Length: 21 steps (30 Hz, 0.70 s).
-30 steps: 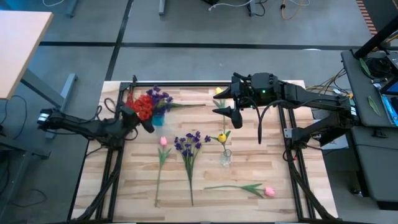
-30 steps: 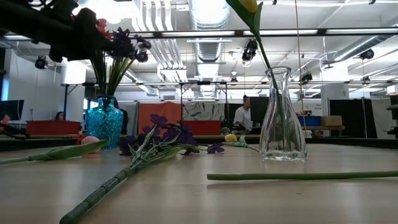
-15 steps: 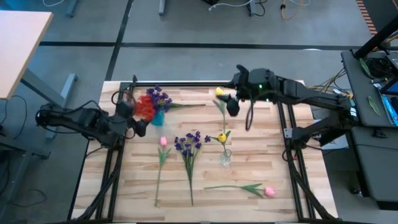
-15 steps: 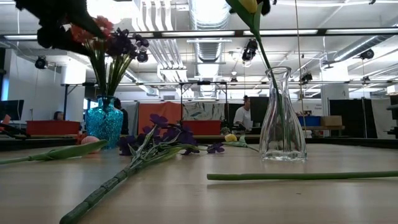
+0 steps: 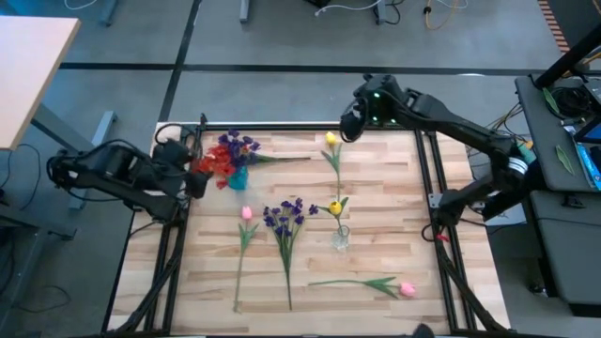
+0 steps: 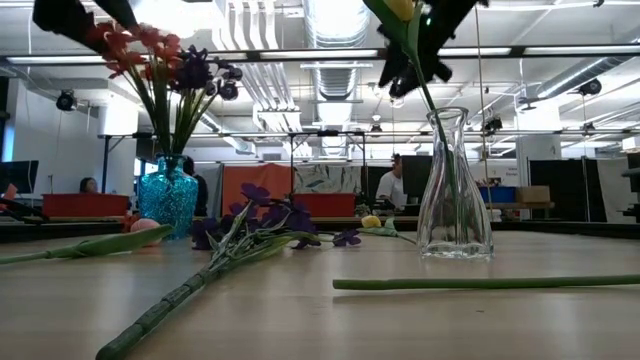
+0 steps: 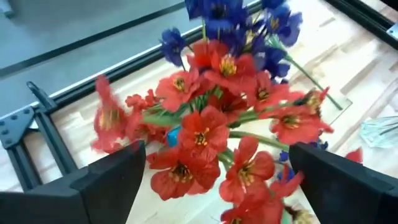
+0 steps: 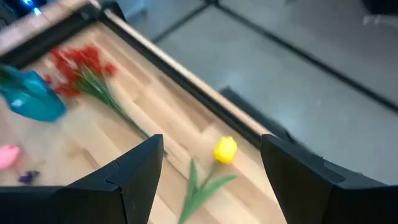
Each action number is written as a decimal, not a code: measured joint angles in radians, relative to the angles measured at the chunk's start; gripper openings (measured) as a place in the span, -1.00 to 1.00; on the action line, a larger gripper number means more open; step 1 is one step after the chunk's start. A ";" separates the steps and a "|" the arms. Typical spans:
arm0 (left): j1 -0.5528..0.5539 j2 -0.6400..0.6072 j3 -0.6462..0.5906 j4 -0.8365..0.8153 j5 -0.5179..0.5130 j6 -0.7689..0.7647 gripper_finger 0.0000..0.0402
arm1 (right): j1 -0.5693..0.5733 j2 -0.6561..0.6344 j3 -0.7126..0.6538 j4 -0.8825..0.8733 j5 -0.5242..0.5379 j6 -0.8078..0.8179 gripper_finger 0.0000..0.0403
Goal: Sort flowers into vase by color
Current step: Put the bottom red flowers into the blue vase, then put the yellow tulip into the transparent vase
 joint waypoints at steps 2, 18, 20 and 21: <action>0.000 0.013 0.044 -0.013 -0.002 0.023 0.88 | -0.030 0.048 0.000 0.000 -0.045 -0.005 0.29; 0.000 0.042 0.191 0.086 -0.141 0.187 0.88 | -0.179 0.386 -0.008 -0.048 -0.254 -0.111 0.29; 0.000 0.049 0.189 0.102 -0.142 0.198 0.88 | -0.174 0.411 -0.013 -0.055 -0.269 -0.104 0.29; 0.000 0.053 0.189 0.102 -0.143 0.199 0.88 | -0.168 0.420 -0.017 -0.054 -0.267 -0.096 0.29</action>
